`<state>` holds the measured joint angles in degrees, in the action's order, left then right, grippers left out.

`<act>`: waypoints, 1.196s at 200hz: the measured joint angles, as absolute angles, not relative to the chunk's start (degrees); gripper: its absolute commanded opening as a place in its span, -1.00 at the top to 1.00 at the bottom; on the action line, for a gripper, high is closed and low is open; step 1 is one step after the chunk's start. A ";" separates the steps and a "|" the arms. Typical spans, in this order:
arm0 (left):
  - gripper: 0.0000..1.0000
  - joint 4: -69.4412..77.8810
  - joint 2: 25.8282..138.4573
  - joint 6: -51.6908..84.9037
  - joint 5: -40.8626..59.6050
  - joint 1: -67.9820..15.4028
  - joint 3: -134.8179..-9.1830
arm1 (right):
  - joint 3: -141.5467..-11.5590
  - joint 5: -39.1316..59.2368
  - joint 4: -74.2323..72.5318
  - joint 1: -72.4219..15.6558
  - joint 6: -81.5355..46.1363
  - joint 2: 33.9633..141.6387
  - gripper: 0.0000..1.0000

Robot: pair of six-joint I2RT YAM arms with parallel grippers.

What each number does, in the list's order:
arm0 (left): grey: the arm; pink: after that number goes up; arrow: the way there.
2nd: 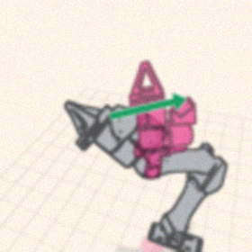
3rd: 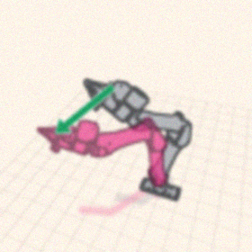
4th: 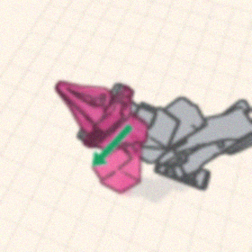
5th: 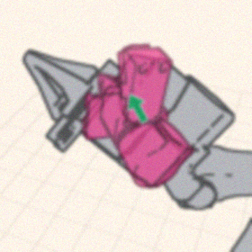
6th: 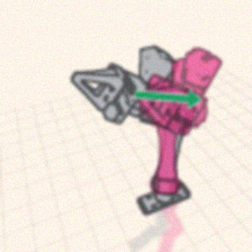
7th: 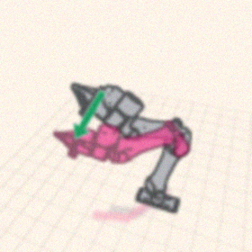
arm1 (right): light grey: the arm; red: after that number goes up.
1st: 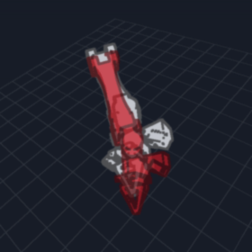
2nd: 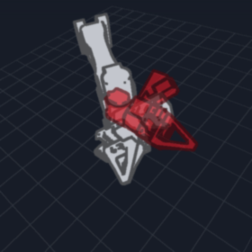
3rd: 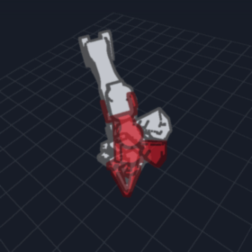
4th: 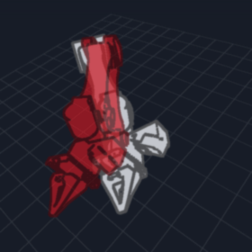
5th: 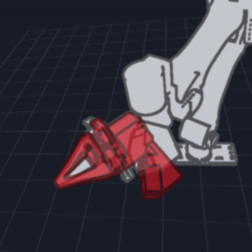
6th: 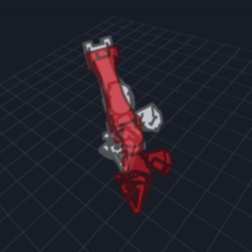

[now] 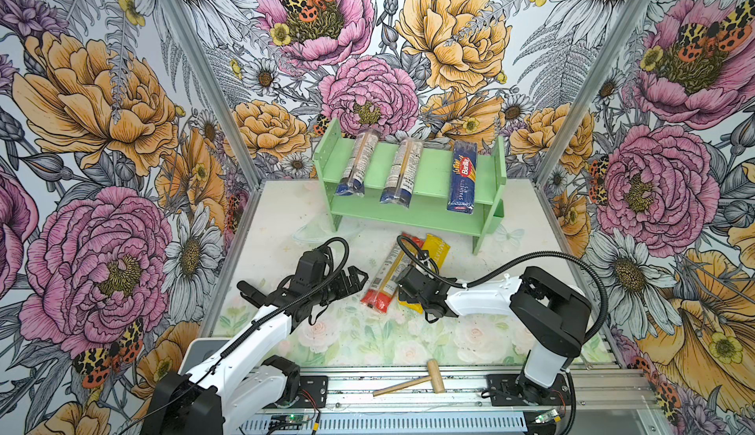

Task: Place and organize the pasta boxes and bags onto the shelf

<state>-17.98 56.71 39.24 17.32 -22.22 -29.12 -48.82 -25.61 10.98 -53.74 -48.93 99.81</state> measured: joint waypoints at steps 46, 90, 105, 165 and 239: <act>-0.98 -17.96 56.21 39.05 16.86 -22.65 -29.12 | -47.68 -23.27 16.88 -54.00 -45.43 91.53 -0.99; -0.98 -17.72 56.25 38.48 15.66 -24.82 -29.15 | -47.68 -22.81 21.71 -54.00 -43.05 83.55 -0.99; -0.98 -17.67 56.42 37.98 14.96 -25.87 -29.17 | -47.46 -22.81 22.92 -54.00 -42.41 81.08 -0.99; -0.97 -15.38 59.33 36.01 12.56 -29.95 -29.34 | -46.48 -21.17 28.34 -51.09 -39.86 70.28 -0.99; -0.97 -5.30 60.12 32.88 7.90 -33.30 -26.72 | -43.97 -17.98 32.38 -44.53 -37.39 58.06 -0.99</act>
<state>-5.30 60.12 32.88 7.90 -33.30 -26.72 -43.97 -17.98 32.38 -44.53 -37.39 58.06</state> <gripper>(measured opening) 0.987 0.996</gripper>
